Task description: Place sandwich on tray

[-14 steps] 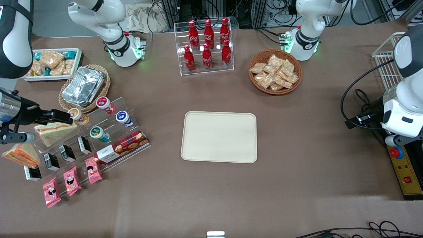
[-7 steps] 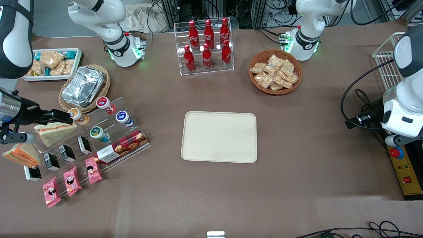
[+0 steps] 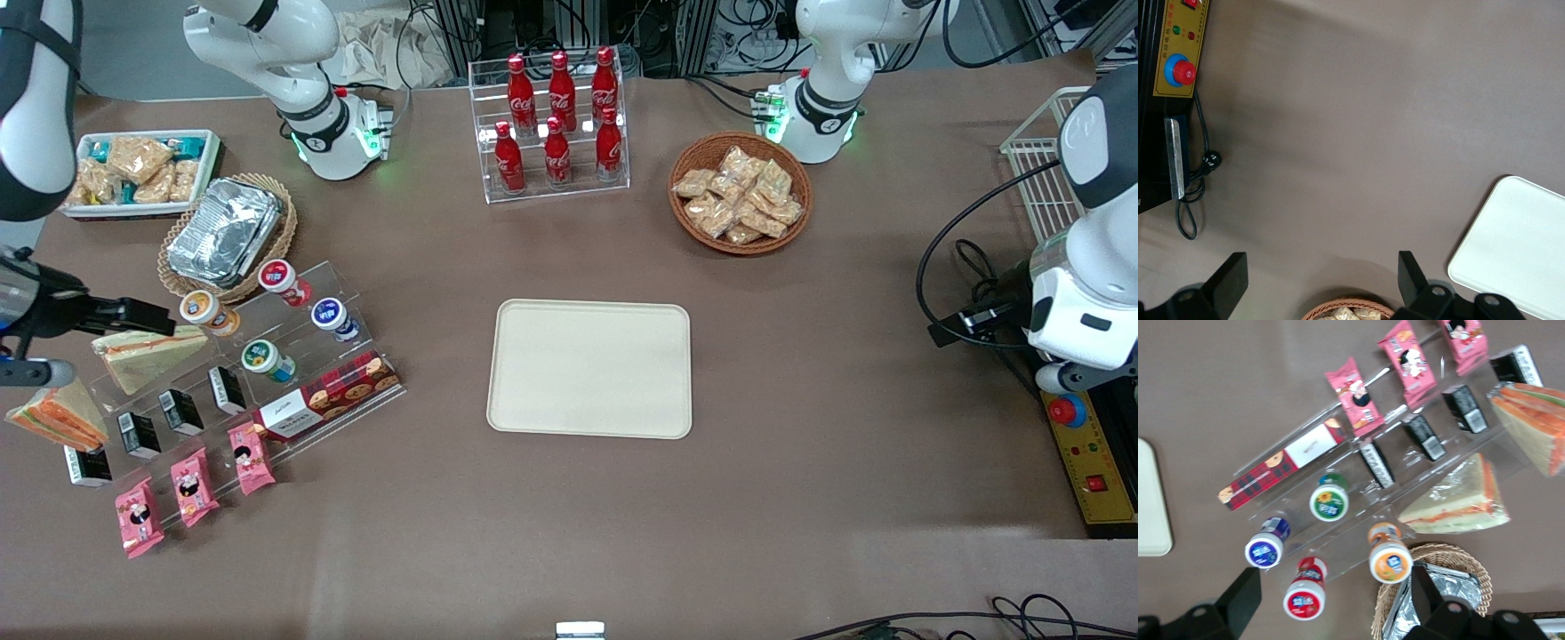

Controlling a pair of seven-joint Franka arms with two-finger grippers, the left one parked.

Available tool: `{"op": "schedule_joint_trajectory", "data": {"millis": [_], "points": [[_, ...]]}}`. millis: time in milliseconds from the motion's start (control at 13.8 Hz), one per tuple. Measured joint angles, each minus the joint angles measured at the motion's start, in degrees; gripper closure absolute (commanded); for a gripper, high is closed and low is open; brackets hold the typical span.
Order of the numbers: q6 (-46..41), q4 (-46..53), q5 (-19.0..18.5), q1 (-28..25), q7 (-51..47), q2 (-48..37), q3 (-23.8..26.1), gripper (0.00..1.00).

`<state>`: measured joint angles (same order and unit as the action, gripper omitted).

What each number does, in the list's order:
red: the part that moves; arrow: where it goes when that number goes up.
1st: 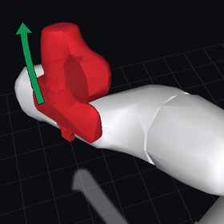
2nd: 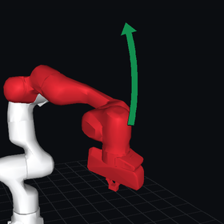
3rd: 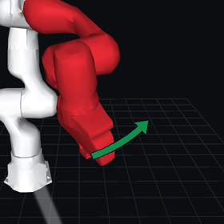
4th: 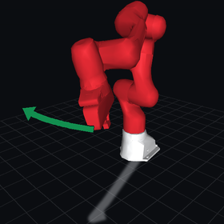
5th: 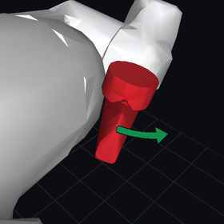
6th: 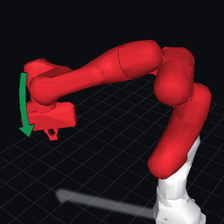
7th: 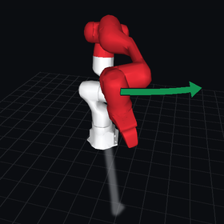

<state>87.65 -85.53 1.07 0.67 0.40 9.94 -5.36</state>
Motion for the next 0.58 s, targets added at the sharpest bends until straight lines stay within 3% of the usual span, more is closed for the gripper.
{"op": "schedule_joint_trajectory", "data": {"millis": [218, 581], "points": [[1.64, -0.07, -0.16, 1.64, 5.93, 0.04, -2.27, 0.0], [6.73, -0.3, -1.0, 8.04, 28.86, 3.17, -2.59, 0.0]]}}
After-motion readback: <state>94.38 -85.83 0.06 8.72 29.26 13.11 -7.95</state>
